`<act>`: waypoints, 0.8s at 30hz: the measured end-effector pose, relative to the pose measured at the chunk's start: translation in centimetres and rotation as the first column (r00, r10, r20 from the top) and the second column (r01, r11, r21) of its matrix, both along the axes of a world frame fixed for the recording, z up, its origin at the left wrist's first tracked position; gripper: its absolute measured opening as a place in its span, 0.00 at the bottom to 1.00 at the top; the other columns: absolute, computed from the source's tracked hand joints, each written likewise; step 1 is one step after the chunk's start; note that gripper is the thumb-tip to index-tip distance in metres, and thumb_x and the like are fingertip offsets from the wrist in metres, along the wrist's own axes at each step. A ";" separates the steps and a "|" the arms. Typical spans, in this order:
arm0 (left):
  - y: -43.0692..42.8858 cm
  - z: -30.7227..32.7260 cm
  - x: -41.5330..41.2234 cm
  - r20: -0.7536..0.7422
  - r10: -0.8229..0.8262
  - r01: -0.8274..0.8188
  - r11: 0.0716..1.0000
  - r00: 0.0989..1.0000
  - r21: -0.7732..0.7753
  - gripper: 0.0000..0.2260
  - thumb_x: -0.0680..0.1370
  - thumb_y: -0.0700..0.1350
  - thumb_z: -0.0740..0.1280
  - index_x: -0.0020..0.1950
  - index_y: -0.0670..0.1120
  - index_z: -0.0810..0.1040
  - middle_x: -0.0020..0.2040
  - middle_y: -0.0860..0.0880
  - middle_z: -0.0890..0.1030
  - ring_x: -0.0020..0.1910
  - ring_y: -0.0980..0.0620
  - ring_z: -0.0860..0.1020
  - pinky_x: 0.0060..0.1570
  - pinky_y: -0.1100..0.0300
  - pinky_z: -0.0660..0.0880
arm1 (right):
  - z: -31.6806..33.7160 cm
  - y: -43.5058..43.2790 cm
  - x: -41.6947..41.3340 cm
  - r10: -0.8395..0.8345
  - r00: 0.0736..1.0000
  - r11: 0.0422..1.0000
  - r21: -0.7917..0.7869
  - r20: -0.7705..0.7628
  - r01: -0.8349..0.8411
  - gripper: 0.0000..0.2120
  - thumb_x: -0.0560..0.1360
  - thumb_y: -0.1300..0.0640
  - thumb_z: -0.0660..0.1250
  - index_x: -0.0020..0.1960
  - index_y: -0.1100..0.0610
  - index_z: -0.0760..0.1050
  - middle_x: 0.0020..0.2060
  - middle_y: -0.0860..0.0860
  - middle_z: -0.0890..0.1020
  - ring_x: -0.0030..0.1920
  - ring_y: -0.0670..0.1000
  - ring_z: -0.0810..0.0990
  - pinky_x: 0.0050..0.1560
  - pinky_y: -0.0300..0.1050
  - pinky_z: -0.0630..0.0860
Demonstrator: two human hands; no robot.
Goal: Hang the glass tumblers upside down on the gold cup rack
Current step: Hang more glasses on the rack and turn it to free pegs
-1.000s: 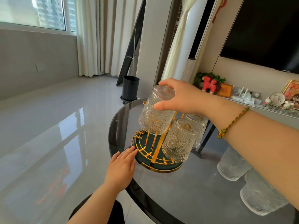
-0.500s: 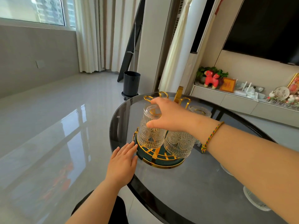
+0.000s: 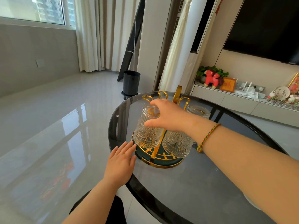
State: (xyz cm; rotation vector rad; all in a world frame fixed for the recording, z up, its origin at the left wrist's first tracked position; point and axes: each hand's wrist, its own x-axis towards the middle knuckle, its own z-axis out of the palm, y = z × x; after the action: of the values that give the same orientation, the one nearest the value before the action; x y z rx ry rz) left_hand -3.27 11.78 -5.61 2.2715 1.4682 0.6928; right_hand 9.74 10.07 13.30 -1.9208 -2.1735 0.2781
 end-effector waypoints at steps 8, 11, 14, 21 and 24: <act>-1.0 0.9 0.0 0.104 0.031 -0.026 0.998 0.994 -0.051 0.17 0.80 0.49 0.51 0.68 0.49 0.63 0.72 0.50 0.65 0.74 0.53 0.54 0.73 0.54 0.45 | 0.0 -1.3 1.0 0.019 1.000 0.999 0.044 0.000 -0.019 0.31 0.69 0.46 0.66 0.68 0.55 0.60 0.69 0.54 0.64 0.68 0.54 0.61 0.64 0.49 0.62; -2.1 2.3 -0.4 0.380 0.131 -0.151 0.988 0.916 0.022 0.11 0.78 0.41 0.58 0.57 0.42 0.77 0.60 0.42 0.78 0.65 0.44 0.70 0.64 0.50 0.64 | 0.0 -2.6 2.6 0.047 0.998 0.982 0.187 -0.043 -0.038 0.23 0.71 0.50 0.64 0.64 0.55 0.66 0.66 0.52 0.69 0.66 0.52 0.64 0.62 0.44 0.62; -2.8 5.8 -0.4 0.546 0.220 -0.324 0.941 0.808 0.101 0.09 0.77 0.38 0.60 0.49 0.40 0.80 0.48 0.41 0.81 0.48 0.46 0.75 0.48 0.54 0.68 | 0.1 -3.7 5.4 0.002 0.993 0.931 0.363 -0.118 0.042 0.15 0.73 0.55 0.62 0.58 0.56 0.72 0.60 0.53 0.74 0.62 0.52 0.67 0.57 0.41 0.61; -2.5 18.1 4.1 0.384 -0.069 -0.104 0.905 0.921 0.412 0.13 0.77 0.49 0.59 0.53 0.43 0.78 0.51 0.45 0.81 0.50 0.51 0.72 0.50 0.56 0.66 | -1.5 -4.6 11.9 -0.268 0.959 0.933 0.225 -0.091 0.282 0.17 0.75 0.55 0.58 0.63 0.58 0.67 0.66 0.56 0.70 0.66 0.56 0.63 0.64 0.47 0.61; -0.2 20.6 8.0 -0.046 -0.050 0.061 0.962 0.998 0.264 0.14 0.77 0.52 0.58 0.54 0.44 0.74 0.52 0.43 0.79 0.50 0.45 0.74 0.48 0.53 0.70 | -2.3 -4.9 12.4 -0.272 0.948 0.945 0.140 -0.162 0.295 0.20 0.76 0.53 0.57 0.66 0.56 0.62 0.69 0.54 0.65 0.68 0.56 0.61 0.66 0.49 0.60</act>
State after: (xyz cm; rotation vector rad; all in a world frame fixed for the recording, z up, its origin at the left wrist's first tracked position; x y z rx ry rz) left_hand 4.70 11.55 15.02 2.5285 1.3943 0.8797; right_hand 22.10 5.16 11.02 -2.0213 -1.7439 0.1722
